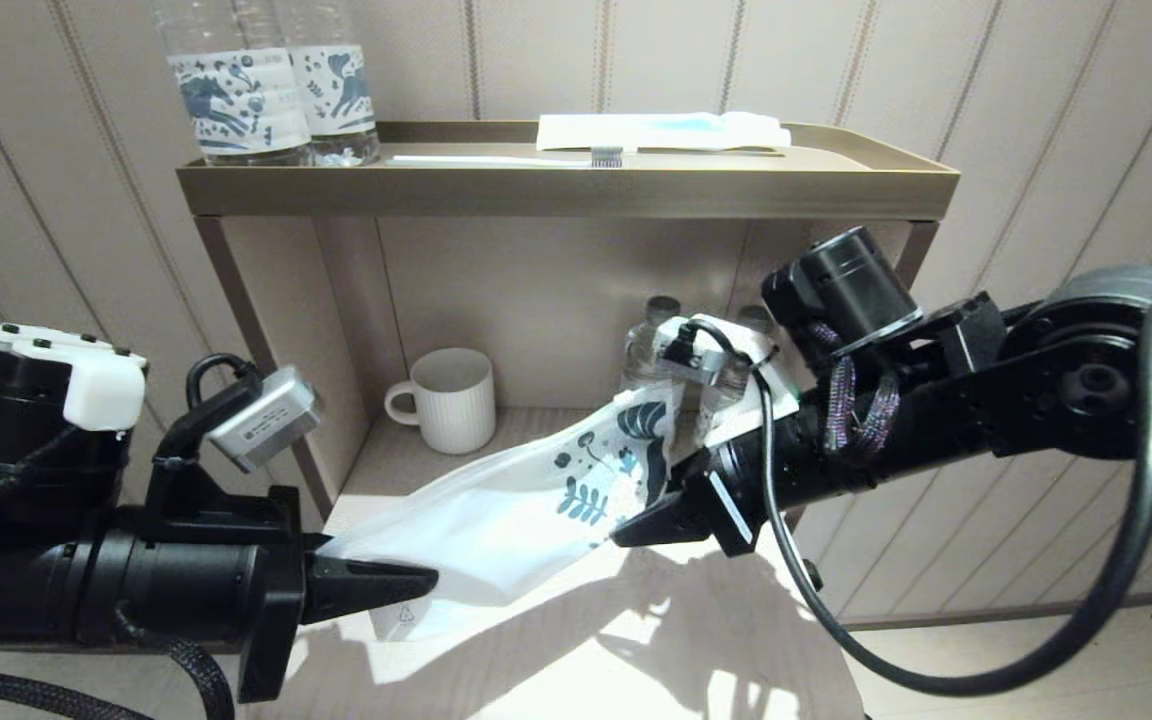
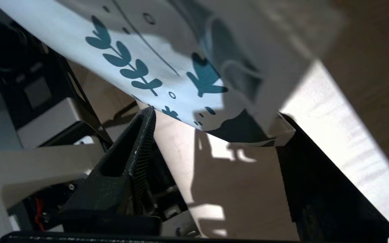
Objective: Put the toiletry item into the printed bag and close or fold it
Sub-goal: Hand it to the other hand
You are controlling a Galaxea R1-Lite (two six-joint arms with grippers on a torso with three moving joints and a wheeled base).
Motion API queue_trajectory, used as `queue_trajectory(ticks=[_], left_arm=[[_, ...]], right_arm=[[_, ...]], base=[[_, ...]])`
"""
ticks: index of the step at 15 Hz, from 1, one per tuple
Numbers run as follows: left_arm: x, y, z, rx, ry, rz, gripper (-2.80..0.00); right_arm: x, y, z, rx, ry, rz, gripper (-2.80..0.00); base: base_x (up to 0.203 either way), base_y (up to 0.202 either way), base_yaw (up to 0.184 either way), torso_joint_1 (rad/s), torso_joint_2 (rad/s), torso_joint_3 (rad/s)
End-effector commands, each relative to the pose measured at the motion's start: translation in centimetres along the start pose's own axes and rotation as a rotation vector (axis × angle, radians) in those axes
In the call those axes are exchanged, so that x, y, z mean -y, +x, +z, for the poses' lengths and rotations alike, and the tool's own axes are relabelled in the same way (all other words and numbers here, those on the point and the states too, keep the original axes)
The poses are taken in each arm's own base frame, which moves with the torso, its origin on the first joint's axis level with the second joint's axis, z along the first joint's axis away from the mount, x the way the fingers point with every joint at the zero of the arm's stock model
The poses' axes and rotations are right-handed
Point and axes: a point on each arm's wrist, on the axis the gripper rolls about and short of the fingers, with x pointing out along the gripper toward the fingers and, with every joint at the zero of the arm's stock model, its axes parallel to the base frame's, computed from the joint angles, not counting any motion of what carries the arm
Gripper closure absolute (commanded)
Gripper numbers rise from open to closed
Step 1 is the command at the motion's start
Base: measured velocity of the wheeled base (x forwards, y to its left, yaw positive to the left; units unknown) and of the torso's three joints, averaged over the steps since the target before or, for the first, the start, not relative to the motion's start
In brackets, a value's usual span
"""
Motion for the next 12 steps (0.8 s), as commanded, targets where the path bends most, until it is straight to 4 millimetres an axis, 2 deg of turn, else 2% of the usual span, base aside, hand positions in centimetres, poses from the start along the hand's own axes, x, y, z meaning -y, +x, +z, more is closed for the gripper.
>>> queue_trajectory(ticks=[1, 5, 8, 12], left_arm=[[-0.6, 0.9, -0.5, -0.046, 0.005, -0.012, 0.00], [-0.6, 1.0, -1.8, -0.153, 0.077, -0.038, 0.00], [-0.6, 1.1, -2.4, -0.169, 0.142, -0.053, 0.00], [-1.2, 1.9, -2.0, -0.170, 0.195, -0.090, 0.00]], right_arm=[[0.4, 0.1, -0.2, -0.008, -0.040, -0.002, -2.80], [0.4, -0.9, -0.3, 0.004, -0.167, -0.003, -2.80], [0.3, -0.6, -0.6, 0.002, -0.178, 0.051, -2.80], [0.4, 0.2, -2.0, -0.021, -0.232, 0.131, -2.80]], base=[[0.000, 0.000, 0.000, 0.000, 0.00, 0.000], [0.000, 0.000, 0.000, 0.000, 0.00, 0.000], [0.000, 0.000, 0.000, 0.000, 0.00, 0.000], [0.000, 0.000, 0.000, 0.000, 0.00, 0.000]])
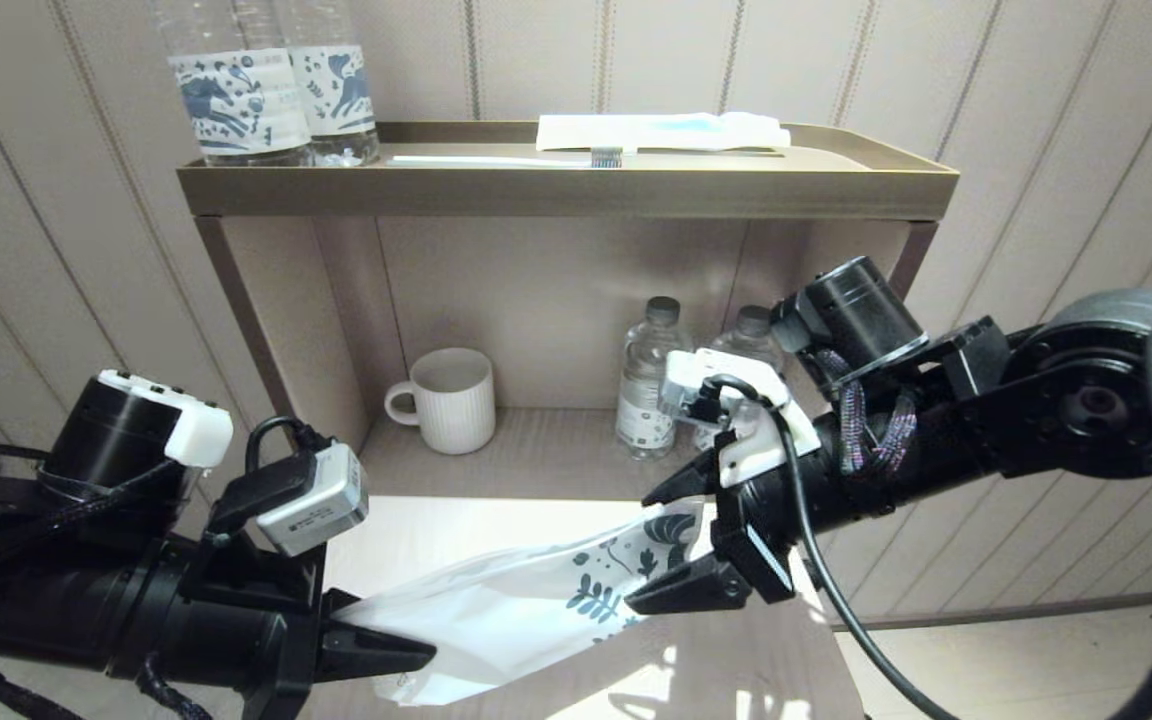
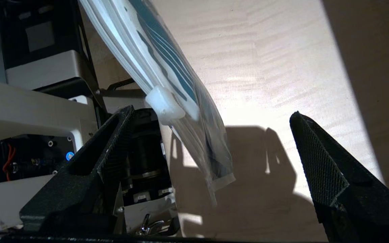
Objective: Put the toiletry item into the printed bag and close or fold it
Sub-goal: Hand it to the other hand
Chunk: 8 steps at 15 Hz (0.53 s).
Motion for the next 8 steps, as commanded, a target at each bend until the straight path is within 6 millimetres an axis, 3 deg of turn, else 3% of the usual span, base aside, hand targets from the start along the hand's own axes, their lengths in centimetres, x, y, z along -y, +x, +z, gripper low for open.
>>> queue_trajectory(ticks=[1, 8], left_arm=[[-0.37, 0.49, -0.09, -0.011, -0.001, -0.010, 0.00], [-0.64, 0.52, -0.37, -0.018, 0.020, -0.006, 0.00]], right_arm=[[0.10, 0.14, -0.58, -0.014, -0.002, 0.008, -2.80], [0.09, 0.21, -1.06, -0.014, -0.046, 0.025, -2.80]], base=[[0.000, 0.000, 0.000, 0.000, 0.00, 0.000], [0.000, 0.000, 0.000, 0.000, 0.00, 0.000]])
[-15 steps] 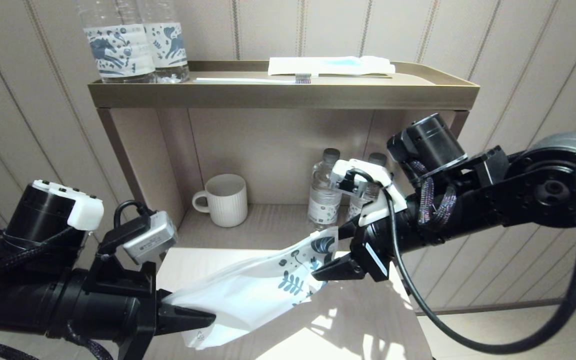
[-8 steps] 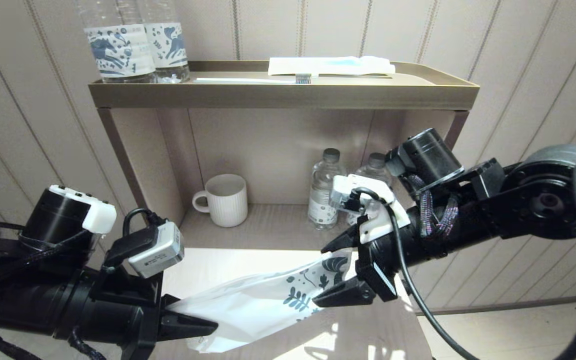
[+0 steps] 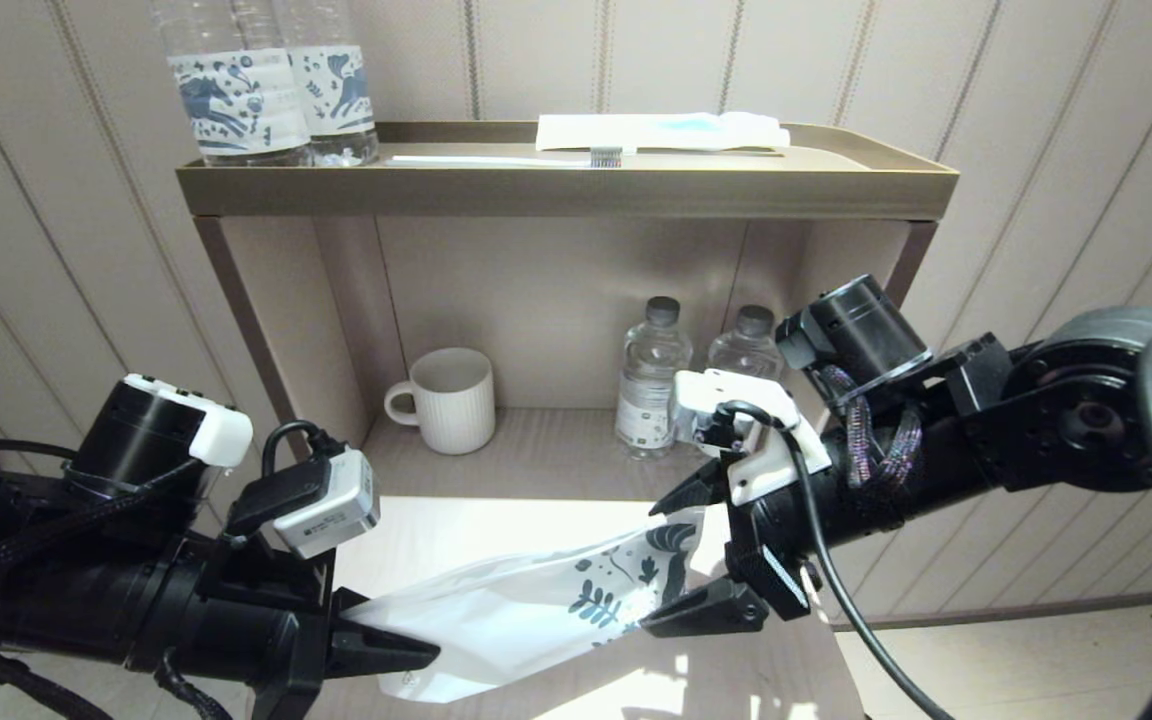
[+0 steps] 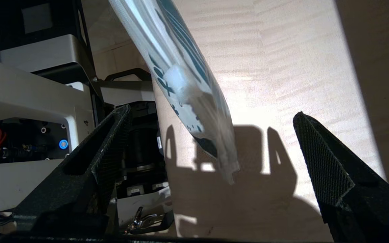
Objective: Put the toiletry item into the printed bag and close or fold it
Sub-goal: Hand it to the other hand
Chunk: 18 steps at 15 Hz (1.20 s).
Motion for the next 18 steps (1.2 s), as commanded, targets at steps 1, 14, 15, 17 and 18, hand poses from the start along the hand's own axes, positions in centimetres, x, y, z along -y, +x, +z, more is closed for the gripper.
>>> queue_trajectory(ticks=[1, 14, 15, 17, 18], left_arm=[[0.0, 0.0, -0.1, -0.001, 0.000, -0.004, 0.00], [-0.2, -0.3, -0.4, 0.013, 0.002, -0.010, 0.00], [-0.2, -0.3, -0.3, 0.013, 0.003, -0.011, 0.00], [-0.2, -0.3, -0.4, 0.012, 0.001, -0.010, 0.00], [-0.2, -0.2, -0.4, 0.010, 0.000, -0.012, 0.00]], right_arm=[[0.0, 0.2, -0.1, -0.003, -0.004, 0.008, -2.80], [1.0, 0.6, 0.2, 0.035, -0.036, -0.002, -2.80], [1.0, 0.6, 0.3, 0.037, -0.038, -0.004, -2.80], [1.0, 0.5, 0.5, 0.043, -0.040, -0.006, -2.80], [1.1, 0.5, 0.6, 0.047, -0.043, -0.005, -2.80]], base=[[0.000, 0.000, 0.000, 0.000, 0.00, 0.000], [0.000, 0.000, 0.000, 0.000, 0.00, 0.000], [0.000, 0.000, 0.000, 0.000, 0.00, 0.000], [0.000, 0.000, 0.000, 0.000, 0.00, 0.000], [0.000, 0.000, 0.000, 0.000, 0.00, 0.000]])
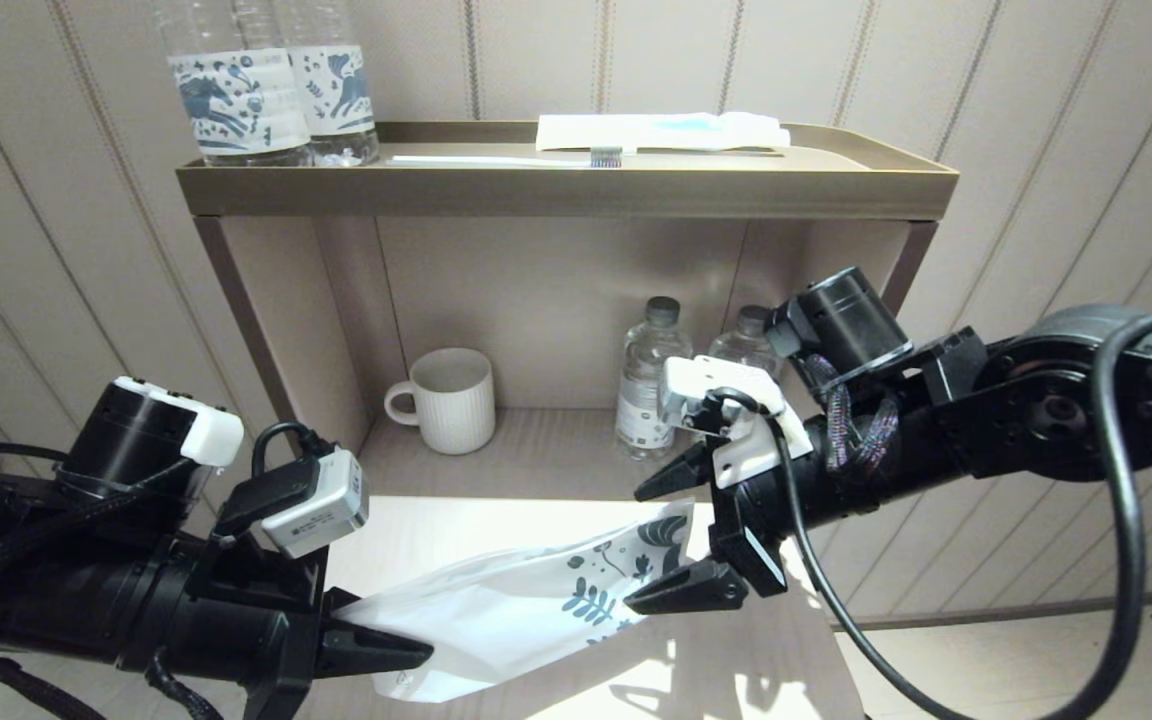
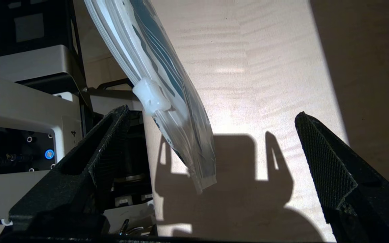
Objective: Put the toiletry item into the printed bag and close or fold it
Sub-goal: Hand it to the other hand
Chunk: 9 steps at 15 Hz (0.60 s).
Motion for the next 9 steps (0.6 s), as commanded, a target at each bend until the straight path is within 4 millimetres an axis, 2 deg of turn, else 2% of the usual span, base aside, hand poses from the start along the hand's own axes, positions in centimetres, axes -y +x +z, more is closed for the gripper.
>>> queue_trajectory(ticks=[1, 3, 4, 9], left_arm=[[-0.02, 0.05, -0.01, 0.000, 0.001, -0.005, 0.00], [-0.02, 0.05, -0.01, 0.000, 0.001, -0.005, 0.00], [-0.02, 0.05, -0.01, 0.000, 0.001, -0.005, 0.00], [0.00, 0.06, -0.06, -0.002, -0.001, -0.006, 0.00]], right_arm=[[0.02, -0.02, 0.13, 0.005, -0.004, 0.004, -2.80], [0.06, 0.07, 0.07, 0.003, -0.004, 0.005, -2.80], [0.07, 0.13, 0.00, 0.001, 0.000, 0.006, 0.00], [-0.34, 0.15, 0.03, 0.006, -0.010, 0.028, 0.00]], base=[[0.000, 0.000, 0.000, 0.000, 0.00, 0.000], [0.000, 0.000, 0.000, 0.000, 0.00, 0.000], [0.000, 0.000, 0.000, 0.000, 0.00, 0.000], [0.000, 0.000, 0.000, 0.000, 0.00, 0.000]])
